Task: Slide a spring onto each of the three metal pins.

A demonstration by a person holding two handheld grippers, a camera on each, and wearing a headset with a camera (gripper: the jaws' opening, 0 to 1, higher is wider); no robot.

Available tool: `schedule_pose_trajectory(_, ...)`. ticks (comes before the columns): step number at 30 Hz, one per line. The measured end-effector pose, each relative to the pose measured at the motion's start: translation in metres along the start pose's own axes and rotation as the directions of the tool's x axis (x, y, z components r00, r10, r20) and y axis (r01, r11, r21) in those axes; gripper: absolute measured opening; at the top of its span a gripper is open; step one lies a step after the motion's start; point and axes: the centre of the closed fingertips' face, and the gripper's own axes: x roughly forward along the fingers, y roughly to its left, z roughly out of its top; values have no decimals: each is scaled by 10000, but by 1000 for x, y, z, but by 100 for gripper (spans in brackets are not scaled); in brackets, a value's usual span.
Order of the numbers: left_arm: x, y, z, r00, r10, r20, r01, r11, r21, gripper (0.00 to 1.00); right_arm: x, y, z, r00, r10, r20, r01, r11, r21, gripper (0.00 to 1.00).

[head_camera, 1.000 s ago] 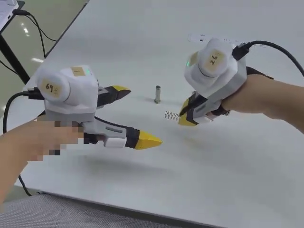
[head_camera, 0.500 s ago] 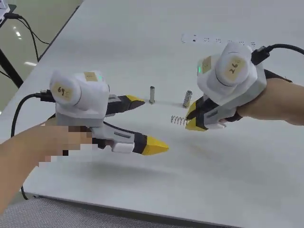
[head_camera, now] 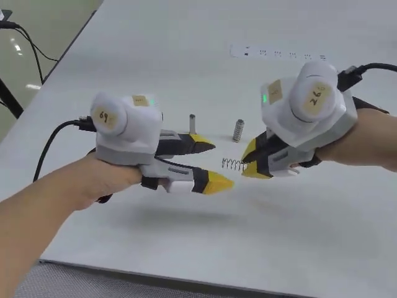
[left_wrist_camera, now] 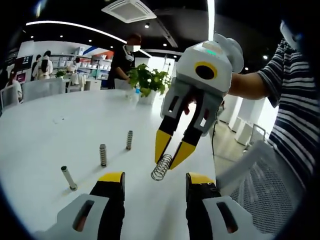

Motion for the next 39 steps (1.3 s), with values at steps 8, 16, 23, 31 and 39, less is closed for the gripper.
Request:
schedule_pose_trajectory(8, 7, -8, 4, 9990, -421, 175, 415, 9985, 354, 23, -5, 2, -1, 9999, -64, 84, 65, 9999, -121, 7)
schedule_pose_trajectory(16, 10, -12, 4, 9981, -587, 174, 578, 9971, 493, 18, -10, 3, 4, 9997, -89, 214, 95, 9996, -282, 7)
schedule_pose_trajectory(23, 13, -15, 7, 9969, -731, 305, 714, 9961, 524, 10, -9, 3, 3, 9998, -76, 177, 82, 9994, -322, 7)
schedule_pose_trajectory(31, 12, -14, 8, 9972, -657, 353, 636, 9963, 580, 6, -10, 4, 4, 9997, -83, 225, 90, 9995, -292, 7)
schedule_pose_trajectory(39, 10, -17, 8, 9964, -760, 367, 730, 9943, 770, 4, -10, 3, 5, 9993, -59, 368, 67, 9998, -210, 7)
